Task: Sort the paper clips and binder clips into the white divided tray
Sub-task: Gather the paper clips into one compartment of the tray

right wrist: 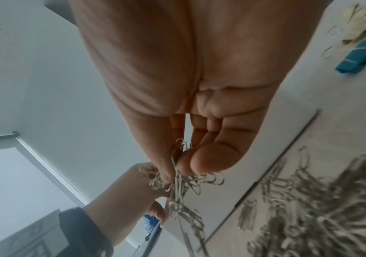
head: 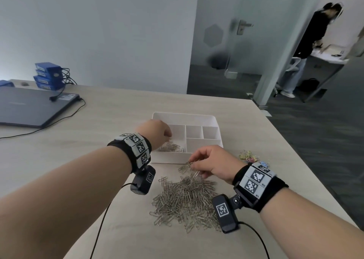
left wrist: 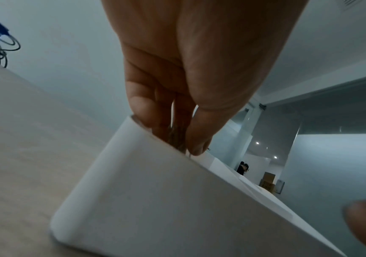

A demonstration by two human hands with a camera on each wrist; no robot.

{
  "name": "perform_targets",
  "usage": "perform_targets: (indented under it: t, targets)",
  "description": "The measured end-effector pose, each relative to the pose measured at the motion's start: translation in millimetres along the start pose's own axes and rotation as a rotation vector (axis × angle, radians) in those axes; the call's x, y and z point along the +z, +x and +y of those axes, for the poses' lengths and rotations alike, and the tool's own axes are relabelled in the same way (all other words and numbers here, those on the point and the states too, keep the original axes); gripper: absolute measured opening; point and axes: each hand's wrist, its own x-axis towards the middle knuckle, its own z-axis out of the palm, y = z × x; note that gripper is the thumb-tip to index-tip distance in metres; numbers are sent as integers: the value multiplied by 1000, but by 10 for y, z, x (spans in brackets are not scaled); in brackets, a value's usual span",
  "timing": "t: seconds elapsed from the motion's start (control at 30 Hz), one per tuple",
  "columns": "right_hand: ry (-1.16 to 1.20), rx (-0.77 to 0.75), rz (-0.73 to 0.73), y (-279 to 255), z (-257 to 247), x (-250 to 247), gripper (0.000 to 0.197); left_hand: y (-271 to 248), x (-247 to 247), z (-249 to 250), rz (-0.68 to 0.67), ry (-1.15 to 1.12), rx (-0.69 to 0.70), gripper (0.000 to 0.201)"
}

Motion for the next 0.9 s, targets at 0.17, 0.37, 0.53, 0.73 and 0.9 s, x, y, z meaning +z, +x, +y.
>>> perform_targets:
  t: [0.17,0.37,0.53,0.73,0.9]
  targets:
    - [87,-43,19,214,-231,2,14,-95,-15,-97,59,-158,-39,23]
    - [161,-81,140,603,-525,49,12,-436,-14,-278,110,-452,-109,14]
    - [-15,-75,246,980,-581,219,9,-739,99,-417,54,-585,-203,13]
    - [-340,-58,303,1168,-480,381,7,-927,240,-472,-32,-609,-240,14]
    - [-300,-73,284,911,-457,304,14,-999,287,-465,-167,-517,-203,12]
